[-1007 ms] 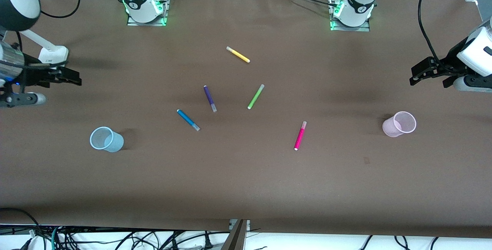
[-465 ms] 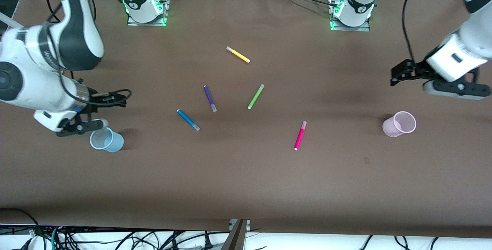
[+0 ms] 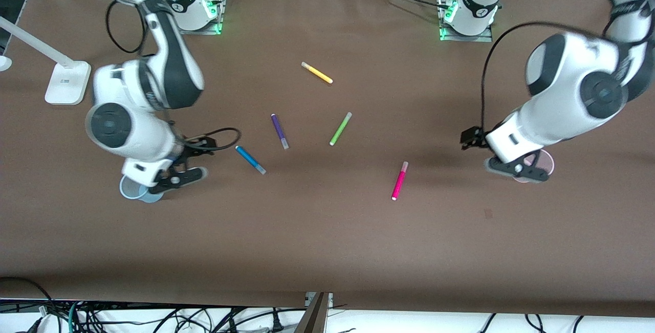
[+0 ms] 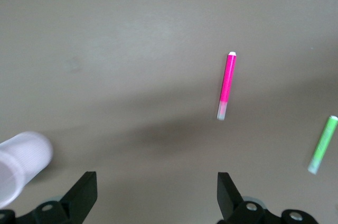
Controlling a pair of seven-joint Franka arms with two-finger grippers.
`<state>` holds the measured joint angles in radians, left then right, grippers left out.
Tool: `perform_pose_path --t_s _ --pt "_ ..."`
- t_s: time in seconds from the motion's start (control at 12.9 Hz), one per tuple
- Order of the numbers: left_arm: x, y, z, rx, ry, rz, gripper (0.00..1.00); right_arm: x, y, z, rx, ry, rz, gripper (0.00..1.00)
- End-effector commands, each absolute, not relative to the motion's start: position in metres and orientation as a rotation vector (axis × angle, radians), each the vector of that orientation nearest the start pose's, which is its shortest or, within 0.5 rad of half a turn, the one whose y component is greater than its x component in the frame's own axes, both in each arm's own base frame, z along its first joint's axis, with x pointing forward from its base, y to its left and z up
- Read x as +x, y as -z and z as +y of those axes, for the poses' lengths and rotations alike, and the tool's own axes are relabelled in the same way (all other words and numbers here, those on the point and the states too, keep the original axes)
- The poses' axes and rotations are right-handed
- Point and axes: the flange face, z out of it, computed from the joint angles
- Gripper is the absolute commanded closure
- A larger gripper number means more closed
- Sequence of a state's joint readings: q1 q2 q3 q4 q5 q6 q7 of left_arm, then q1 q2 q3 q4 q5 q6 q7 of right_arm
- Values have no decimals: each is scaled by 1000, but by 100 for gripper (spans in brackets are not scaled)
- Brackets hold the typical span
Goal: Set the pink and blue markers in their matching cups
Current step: 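Move the right gripper to the blue marker while the left gripper reaches the pink marker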
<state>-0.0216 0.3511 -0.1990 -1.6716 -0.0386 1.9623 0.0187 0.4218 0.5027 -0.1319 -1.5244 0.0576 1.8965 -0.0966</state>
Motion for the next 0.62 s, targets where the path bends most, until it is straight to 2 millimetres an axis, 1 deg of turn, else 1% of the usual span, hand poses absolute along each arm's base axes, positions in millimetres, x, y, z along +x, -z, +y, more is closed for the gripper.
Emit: perform_pose_path --t_s 0.0,0.08,0.15,0.23,0.31,0.39,0.46,0.54 --pt "628 -333 -158 -3225 -36 384 0 629 -319 226 -3085 -163 -698 0" --pt "621 -305 -171 -3229 -11 370 0 622 -301 228 -3067 -137 -761 0" --pt "611 -286 -192 -3230 21 347 0 617 -287 228 -3060 -106 -787 0" --pt "604 -274 -210 -3231 13 339 0 612 -279 235 -3045 -81 -817 0" --pt "602 -262 -218 -3228 -7 346 0 610 -266 240 -3035 -70 -846 0" --pt "597 -247 -232 -3202 -23 373 0 609 -254 246 -3026 -54 -876 0" --pt "594 -232 -241 -3168 -2 347 0 605 -243 259 -3005 -42 -921 0" --pt "594 -214 -246 -3124 29 341 0 604 -231 264 -3002 -32 -934 0"
